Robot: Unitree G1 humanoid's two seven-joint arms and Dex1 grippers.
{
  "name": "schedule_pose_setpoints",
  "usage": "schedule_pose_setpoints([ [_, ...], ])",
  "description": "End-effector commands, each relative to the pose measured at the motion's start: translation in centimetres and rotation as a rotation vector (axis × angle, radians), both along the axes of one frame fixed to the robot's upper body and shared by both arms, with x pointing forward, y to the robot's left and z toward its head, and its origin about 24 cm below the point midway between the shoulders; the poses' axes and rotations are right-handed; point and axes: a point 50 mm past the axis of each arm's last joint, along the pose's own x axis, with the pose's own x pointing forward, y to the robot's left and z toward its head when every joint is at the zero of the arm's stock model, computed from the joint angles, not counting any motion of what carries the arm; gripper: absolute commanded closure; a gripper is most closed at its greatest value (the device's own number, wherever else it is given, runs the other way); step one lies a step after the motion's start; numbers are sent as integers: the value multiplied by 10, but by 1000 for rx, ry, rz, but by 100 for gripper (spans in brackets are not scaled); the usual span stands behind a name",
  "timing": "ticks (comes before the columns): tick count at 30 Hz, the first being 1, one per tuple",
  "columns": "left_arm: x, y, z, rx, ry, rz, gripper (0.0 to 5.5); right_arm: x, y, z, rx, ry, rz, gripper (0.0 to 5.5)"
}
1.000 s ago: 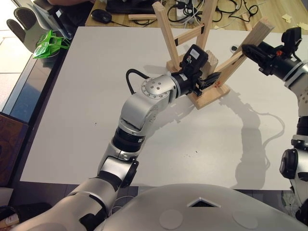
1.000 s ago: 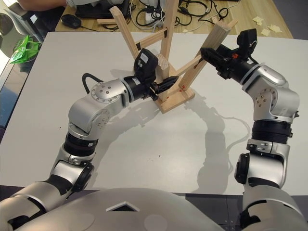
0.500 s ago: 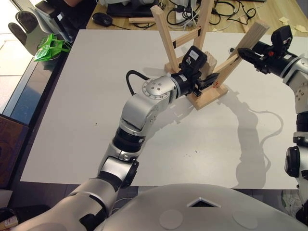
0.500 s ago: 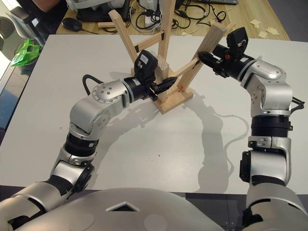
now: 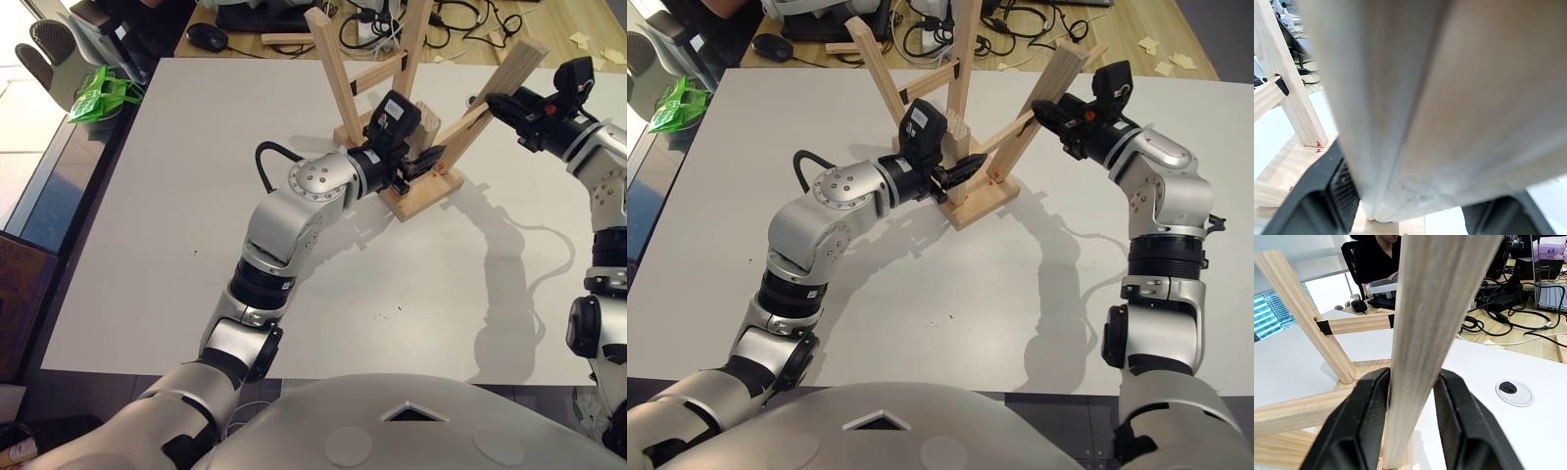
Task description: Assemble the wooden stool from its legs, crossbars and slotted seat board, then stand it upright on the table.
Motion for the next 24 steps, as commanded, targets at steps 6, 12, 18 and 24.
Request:
schedule_pose_setpoints([
  [6, -4, 5, -22, 70, 99, -4, 315, 7, -13, 11, 32, -56, -135, 396],
  [12, -4, 5, -23, 71, 99, -3, 315, 9, -13, 14, 16, -74, -132, 396],
  [18, -4, 6, -23, 75, 101, -1, 316, 0, -16, -1, -10, -33, -120, 437],
  [24, -4, 6, -23, 78, 102, 1, 317, -8, -18, -9, -17, -29, -111, 439],
])
